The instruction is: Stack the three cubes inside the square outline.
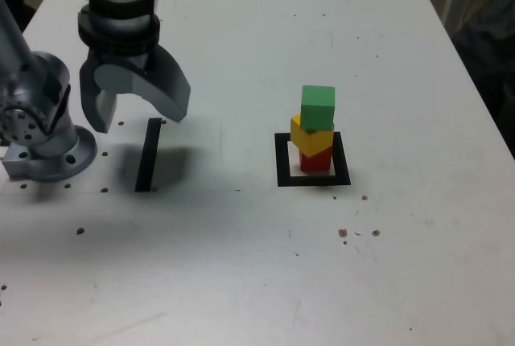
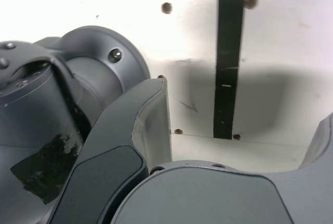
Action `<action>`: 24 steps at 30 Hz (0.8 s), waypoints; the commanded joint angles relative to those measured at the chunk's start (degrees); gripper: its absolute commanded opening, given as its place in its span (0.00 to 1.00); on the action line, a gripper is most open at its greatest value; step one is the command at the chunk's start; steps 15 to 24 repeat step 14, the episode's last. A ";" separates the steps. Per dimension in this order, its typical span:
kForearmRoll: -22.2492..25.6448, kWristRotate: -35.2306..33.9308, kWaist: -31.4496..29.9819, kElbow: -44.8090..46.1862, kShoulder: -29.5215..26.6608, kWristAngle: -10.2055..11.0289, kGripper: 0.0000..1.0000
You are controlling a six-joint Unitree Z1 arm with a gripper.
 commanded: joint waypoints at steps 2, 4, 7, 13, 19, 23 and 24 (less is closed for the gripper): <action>0.55 3.13 0.13 -0.84 0.97 -0.44 0.99; 1.14 5.15 0.26 -1.35 1.20 -0.70 0.99; 1.96 6.51 0.61 -1.53 1.49 -0.88 0.99; 2.19 6.67 1.36 -0.86 2.41 -0.63 0.99; 2.21 6.72 1.44 -0.80 2.44 -0.55 0.99; 2.21 6.72 1.44 -0.80 2.44 -0.55 0.99; 2.21 6.72 1.44 -0.80 2.44 -0.55 0.99</action>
